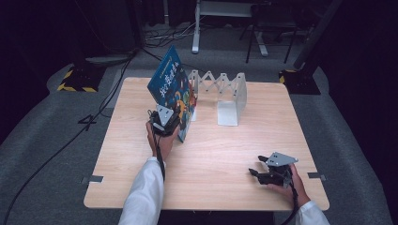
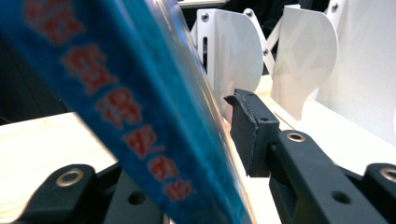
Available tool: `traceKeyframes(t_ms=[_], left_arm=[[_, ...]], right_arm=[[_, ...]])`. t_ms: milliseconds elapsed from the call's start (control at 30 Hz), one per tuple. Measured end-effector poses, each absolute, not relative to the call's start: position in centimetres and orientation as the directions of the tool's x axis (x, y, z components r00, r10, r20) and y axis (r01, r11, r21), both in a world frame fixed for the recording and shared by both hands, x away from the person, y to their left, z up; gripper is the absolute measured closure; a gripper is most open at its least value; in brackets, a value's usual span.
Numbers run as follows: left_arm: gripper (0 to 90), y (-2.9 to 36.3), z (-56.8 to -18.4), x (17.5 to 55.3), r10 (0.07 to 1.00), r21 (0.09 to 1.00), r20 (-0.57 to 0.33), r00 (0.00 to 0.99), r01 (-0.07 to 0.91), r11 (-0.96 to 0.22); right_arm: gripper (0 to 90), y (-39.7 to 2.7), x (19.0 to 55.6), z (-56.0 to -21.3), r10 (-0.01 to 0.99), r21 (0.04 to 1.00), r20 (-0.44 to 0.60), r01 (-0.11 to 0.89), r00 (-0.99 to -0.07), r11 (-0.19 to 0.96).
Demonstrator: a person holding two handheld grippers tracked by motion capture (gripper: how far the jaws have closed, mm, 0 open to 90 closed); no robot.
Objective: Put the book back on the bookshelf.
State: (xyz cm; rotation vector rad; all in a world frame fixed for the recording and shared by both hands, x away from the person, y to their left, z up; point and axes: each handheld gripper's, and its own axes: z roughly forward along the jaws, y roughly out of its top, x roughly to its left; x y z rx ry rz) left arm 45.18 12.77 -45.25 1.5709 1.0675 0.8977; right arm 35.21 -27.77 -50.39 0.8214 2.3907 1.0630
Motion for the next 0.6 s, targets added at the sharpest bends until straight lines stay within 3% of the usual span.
traceKeyframes(t_ms=[600], left_arm=[[59.8, 13.46, -44.36, 44.48, 0.924, 0.961, 0.1, 0.369, 0.204, -0.186]], right_arm=[[32.8, -27.83, 35.34, -50.37, 0.656, 0.764, -0.103, 0.363, -0.747, 0.533]])
